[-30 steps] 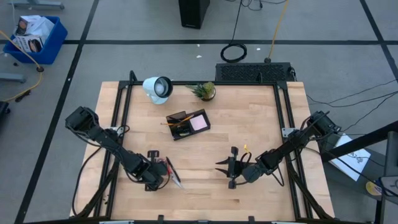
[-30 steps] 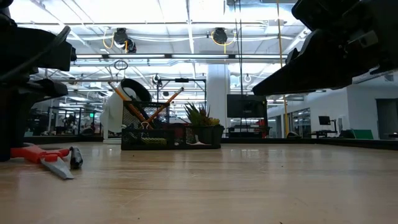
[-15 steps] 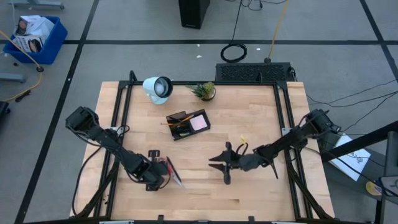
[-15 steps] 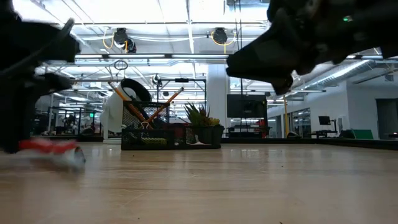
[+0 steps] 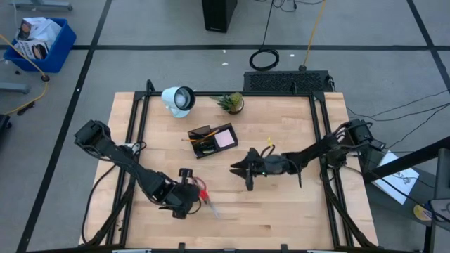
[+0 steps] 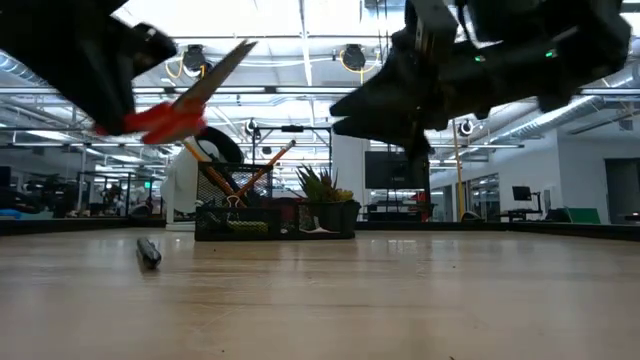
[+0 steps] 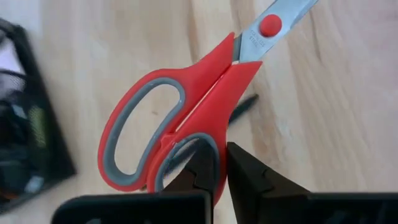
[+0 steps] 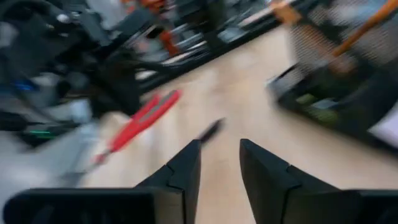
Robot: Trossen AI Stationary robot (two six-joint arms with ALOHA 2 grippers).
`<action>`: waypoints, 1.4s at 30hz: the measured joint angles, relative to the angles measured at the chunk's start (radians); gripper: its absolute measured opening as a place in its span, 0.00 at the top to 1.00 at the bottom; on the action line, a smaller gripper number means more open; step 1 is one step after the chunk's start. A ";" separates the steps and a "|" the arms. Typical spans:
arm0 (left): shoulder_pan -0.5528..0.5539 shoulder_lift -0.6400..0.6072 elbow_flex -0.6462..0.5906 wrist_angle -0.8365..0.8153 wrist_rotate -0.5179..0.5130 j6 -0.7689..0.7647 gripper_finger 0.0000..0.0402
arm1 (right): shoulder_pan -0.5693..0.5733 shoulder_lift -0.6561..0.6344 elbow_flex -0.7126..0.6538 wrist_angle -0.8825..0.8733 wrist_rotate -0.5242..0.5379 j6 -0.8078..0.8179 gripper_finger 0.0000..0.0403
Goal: Pick and place office supplies into organizer
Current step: Put the red scissors into the black desk organizer
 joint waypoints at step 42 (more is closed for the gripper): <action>0.160 -0.002 0.078 0.071 -0.066 0.269 0.98 | -0.109 0.143 0.075 0.193 -0.308 0.511 0.38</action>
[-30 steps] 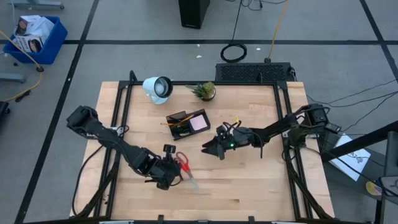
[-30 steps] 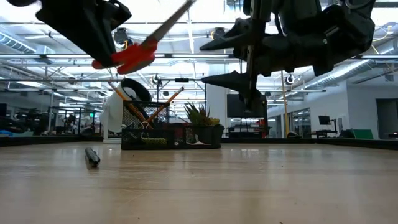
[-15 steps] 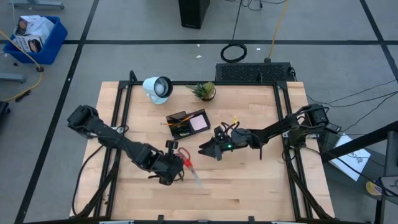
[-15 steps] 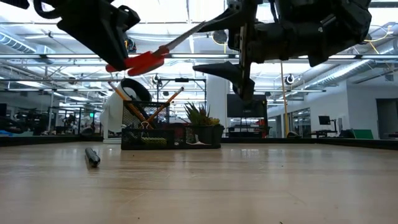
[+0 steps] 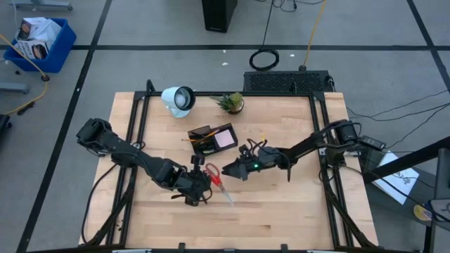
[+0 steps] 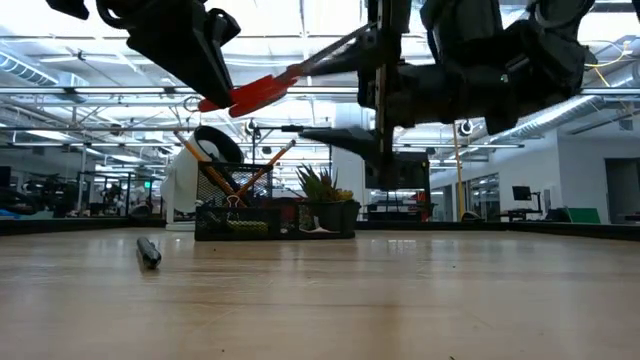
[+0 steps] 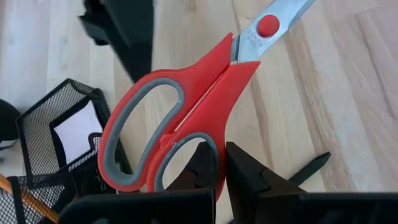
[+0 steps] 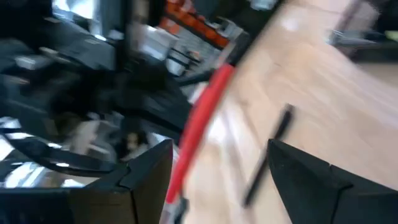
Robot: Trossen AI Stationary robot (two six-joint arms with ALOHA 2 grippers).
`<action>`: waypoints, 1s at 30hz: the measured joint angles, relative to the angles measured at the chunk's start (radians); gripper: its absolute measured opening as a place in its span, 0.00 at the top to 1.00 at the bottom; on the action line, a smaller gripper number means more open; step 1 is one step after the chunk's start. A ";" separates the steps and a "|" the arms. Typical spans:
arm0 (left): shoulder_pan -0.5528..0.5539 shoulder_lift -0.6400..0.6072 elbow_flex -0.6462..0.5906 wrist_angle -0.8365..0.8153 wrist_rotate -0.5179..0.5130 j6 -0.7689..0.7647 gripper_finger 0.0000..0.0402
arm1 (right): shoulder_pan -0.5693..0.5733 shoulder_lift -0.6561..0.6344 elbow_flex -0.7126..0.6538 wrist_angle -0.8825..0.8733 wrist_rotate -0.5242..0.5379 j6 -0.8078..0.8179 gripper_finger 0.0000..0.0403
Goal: Pick and place office supplies into organizer
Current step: Put the red scissors into the black desk organizer
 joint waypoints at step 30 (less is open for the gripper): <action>-0.003 0.000 0.000 0.003 0.006 -0.068 0.89 | -0.013 0.118 0.214 -0.081 -0.113 -0.083 0.95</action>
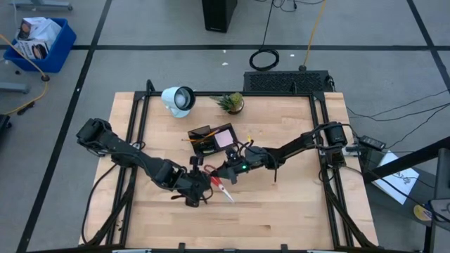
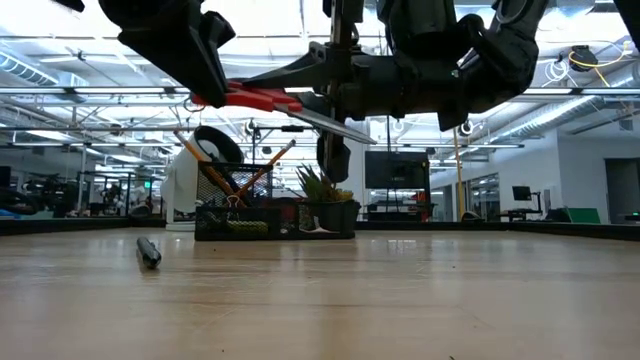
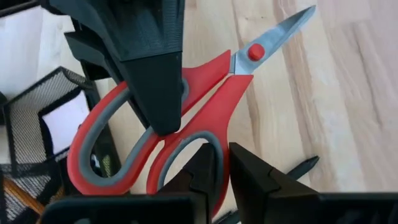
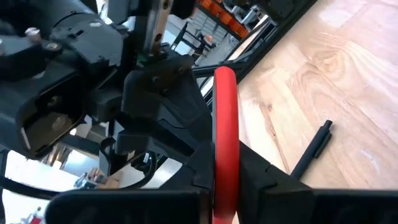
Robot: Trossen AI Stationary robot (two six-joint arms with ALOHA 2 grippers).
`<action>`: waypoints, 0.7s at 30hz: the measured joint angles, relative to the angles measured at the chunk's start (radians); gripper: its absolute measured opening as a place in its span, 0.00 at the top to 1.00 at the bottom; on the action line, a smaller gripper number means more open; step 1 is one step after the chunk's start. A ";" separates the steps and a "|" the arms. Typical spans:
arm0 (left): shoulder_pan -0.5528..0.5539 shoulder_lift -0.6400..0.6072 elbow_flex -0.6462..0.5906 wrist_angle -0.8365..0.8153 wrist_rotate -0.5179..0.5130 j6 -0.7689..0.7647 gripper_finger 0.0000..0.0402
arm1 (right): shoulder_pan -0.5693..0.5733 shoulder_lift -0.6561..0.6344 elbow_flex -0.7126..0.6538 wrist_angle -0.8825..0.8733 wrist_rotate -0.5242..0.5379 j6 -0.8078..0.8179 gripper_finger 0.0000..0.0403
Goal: Pick and place office supplies into organizer
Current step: Put the red scissors into the black desk organizer
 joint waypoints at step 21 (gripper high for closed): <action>-0.011 -0.143 0.000 -0.026 -0.006 -0.274 0.88 | -0.040 0.001 -0.002 -0.109 -0.006 -0.133 0.95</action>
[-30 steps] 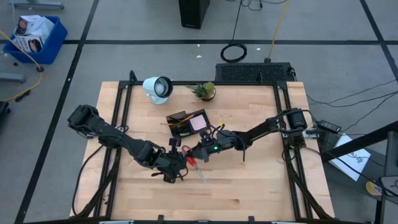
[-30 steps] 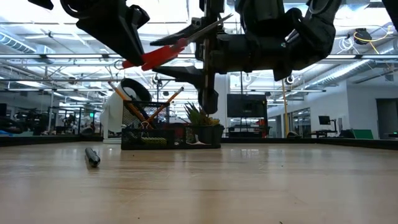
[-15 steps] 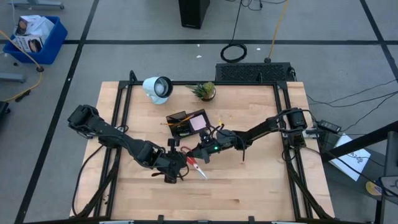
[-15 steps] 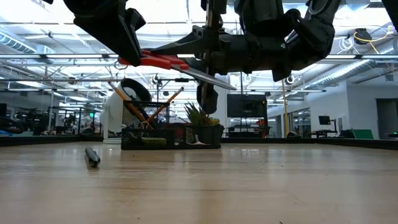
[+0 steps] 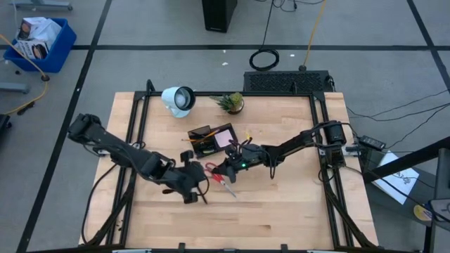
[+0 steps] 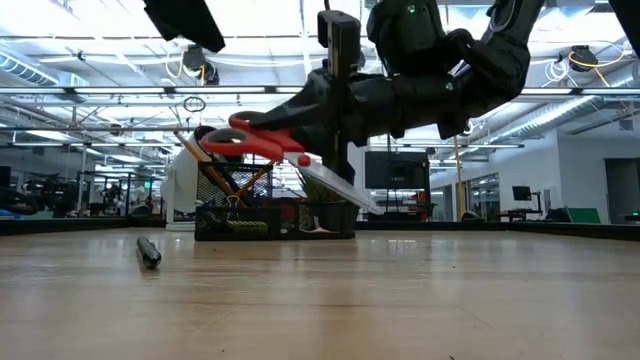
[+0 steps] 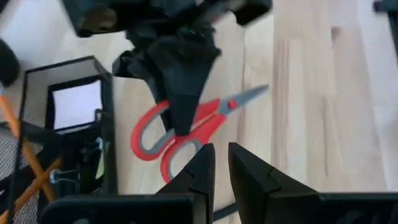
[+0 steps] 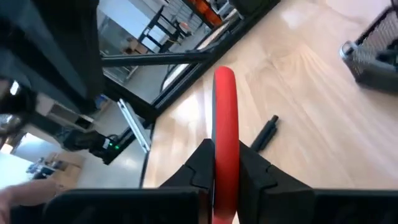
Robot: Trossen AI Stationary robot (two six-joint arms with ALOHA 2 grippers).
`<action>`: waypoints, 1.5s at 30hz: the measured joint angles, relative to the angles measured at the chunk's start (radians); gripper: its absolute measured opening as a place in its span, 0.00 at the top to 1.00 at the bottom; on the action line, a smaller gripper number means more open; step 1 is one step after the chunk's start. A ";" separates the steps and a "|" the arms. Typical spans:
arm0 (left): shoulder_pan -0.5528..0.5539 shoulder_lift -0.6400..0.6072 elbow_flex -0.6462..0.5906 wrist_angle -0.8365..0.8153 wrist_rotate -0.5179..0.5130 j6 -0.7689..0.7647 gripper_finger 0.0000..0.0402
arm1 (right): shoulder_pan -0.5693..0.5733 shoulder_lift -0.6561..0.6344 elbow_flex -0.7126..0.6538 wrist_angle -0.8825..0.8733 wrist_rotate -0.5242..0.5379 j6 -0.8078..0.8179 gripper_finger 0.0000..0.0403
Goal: Pick and place office supplies into organizer
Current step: Put the red scissors into the black desk organizer
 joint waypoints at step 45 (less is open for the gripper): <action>-0.256 -0.721 -1.034 1.497 -0.034 0.520 0.44 | -0.144 -0.023 0.200 0.274 0.221 -1.025 0.94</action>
